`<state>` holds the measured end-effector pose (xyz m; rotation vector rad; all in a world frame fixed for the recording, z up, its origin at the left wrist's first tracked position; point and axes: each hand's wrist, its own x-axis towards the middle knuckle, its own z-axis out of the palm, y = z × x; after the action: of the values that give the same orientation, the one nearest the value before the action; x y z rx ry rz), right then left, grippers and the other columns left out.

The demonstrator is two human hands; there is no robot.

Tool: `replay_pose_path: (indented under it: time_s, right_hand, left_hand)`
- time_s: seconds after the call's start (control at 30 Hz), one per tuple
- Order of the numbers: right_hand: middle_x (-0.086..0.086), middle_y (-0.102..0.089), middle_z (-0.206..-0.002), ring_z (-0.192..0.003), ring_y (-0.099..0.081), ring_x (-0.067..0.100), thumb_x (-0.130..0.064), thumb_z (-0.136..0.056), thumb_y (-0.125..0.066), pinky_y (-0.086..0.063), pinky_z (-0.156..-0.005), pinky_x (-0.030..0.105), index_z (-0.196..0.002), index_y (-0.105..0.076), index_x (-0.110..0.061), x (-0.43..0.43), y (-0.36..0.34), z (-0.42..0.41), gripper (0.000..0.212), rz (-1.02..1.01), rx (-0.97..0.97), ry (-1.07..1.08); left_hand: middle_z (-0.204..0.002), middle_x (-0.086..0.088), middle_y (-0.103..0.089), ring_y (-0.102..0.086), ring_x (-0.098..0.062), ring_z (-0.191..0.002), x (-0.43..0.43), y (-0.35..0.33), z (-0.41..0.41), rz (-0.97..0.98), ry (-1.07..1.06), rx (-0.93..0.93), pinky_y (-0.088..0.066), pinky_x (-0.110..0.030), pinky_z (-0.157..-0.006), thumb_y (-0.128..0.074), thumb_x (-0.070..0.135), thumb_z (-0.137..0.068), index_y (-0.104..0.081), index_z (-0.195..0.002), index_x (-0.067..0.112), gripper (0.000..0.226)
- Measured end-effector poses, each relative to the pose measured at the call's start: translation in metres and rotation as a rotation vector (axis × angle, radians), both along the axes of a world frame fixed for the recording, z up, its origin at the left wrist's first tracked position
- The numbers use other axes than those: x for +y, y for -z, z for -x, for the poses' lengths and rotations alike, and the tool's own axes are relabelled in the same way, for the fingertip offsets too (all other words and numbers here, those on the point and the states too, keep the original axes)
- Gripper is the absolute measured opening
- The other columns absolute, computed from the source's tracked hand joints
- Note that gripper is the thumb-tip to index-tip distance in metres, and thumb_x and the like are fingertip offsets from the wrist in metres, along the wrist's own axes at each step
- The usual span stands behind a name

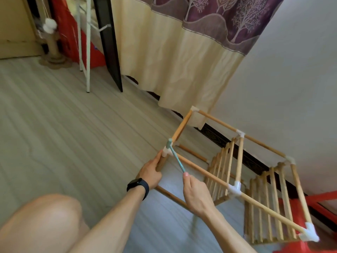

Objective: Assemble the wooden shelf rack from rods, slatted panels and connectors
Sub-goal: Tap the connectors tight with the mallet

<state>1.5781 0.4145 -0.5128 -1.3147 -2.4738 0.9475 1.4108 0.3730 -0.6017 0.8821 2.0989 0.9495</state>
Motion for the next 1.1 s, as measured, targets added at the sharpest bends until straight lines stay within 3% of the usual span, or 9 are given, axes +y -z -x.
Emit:
replay_pose_path:
  time_s: [0.13,0.27,0.43,0.57,0.7,0.8,0.9,1.0,1.1]
  right_hand:
    - [-0.002,-0.043,-0.054,-0.048,-0.038,0.008,-0.042,-0.104,-0.028,-0.032,-0.052,0.036,-0.070,-0.049,-0.011,-0.003,0.001,-0.001,0.051,-0.013,0.362,0.088]
    - [0.000,-0.050,-0.059,-0.053,-0.043,0.012,-0.042,-0.107,-0.025,-0.035,-0.056,0.034,-0.067,-0.046,-0.015,-0.002,0.006,-0.004,0.054,0.030,0.021,0.096]
    - [-0.004,-0.043,-0.056,-0.048,-0.037,0.004,-0.036,-0.107,-0.034,-0.034,-0.053,0.025,-0.068,-0.048,-0.016,0.023,-0.020,-0.008,0.047,0.058,0.294,0.170]
    - [0.000,-0.048,-0.064,-0.058,-0.043,0.012,-0.039,-0.108,-0.027,-0.035,-0.057,0.029,-0.067,-0.042,-0.016,0.065,-0.034,-0.005,0.049,-0.020,0.130,0.190]
    - [0.003,-0.059,-0.076,-0.068,-0.053,0.018,-0.048,-0.107,-0.023,-0.038,-0.059,0.034,-0.074,-0.047,-0.017,0.117,-0.034,0.002,0.051,-0.050,-0.070,0.219]
    - [0.007,-0.065,-0.094,-0.083,-0.059,0.025,-0.045,-0.107,-0.022,-0.045,-0.071,0.038,-0.088,-0.055,-0.015,0.157,-0.039,0.017,0.048,-0.070,-0.209,0.192]
    - [0.015,-0.067,-0.110,-0.101,-0.060,0.036,-0.043,-0.107,-0.025,-0.047,-0.083,0.041,-0.101,-0.060,-0.015,0.194,-0.043,0.041,0.045,-0.079,-0.218,0.165]
    - [0.016,-0.067,-0.110,-0.102,-0.060,0.037,-0.043,-0.106,-0.026,-0.045,-0.081,0.040,-0.100,-0.063,-0.013,0.224,-0.057,0.070,0.048,-0.088,-0.094,0.180]
    - [0.006,-0.064,-0.088,-0.079,-0.055,0.025,-0.042,-0.108,-0.027,-0.038,-0.067,0.038,-0.077,-0.051,-0.020,0.230,-0.068,0.091,0.046,-0.168,0.274,0.240]
  left_hand:
    - [-0.126,-0.004,-0.062,-0.061,-0.022,-0.094,-0.003,-0.005,-0.001,-0.009,0.025,-0.025,-0.055,-0.035,-0.081,-0.045,0.011,-0.086,-0.004,-0.146,0.067,0.092]
    - [-0.125,-0.002,-0.063,-0.061,-0.022,-0.096,-0.002,-0.003,0.000,0.002,0.021,-0.019,-0.055,-0.036,-0.085,-0.044,0.011,-0.085,-0.005,-0.145,0.069,0.092]
    - [-0.122,0.009,-0.055,-0.061,-0.021,-0.104,-0.002,-0.009,0.006,-0.005,-0.006,0.073,-0.055,-0.034,-0.082,-0.041,0.005,-0.091,-0.031,-0.147,0.057,0.077]
    - [-0.139,0.003,-0.054,-0.056,-0.023,-0.117,0.020,-0.027,0.036,0.033,0.007,0.225,-0.052,-0.038,-0.091,-0.042,0.009,-0.094,-0.059,-0.132,0.035,0.049]
    - [-0.141,-0.002,-0.055,-0.059,-0.027,-0.116,0.067,-0.063,0.062,0.063,0.069,0.298,-0.052,-0.039,-0.091,-0.040,0.026,-0.101,-0.045,-0.147,0.032,0.047]
    - [-0.161,-0.003,-0.032,-0.035,-0.026,-0.145,0.110,-0.085,0.061,0.064,0.252,0.411,-0.034,-0.043,-0.116,-0.039,0.038,-0.104,-0.027,-0.157,0.024,0.056]
    - [-0.168,-0.001,-0.005,-0.013,-0.022,-0.153,0.133,-0.081,0.044,0.101,0.389,0.497,-0.016,-0.048,-0.123,-0.039,0.044,-0.103,-0.003,-0.161,0.020,0.071]
    - [-0.168,0.004,0.011,-0.017,-0.024,-0.152,0.135,-0.054,0.033,0.145,0.378,0.558,-0.013,-0.048,-0.123,-0.039,0.043,-0.103,0.014,-0.159,0.025,0.079]
    - [-0.167,0.003,0.014,-0.017,-0.026,-0.152,0.138,-0.045,0.034,0.140,0.342,0.648,-0.011,-0.047,-0.124,-0.039,0.042,-0.102,0.017,-0.158,0.026,0.081]
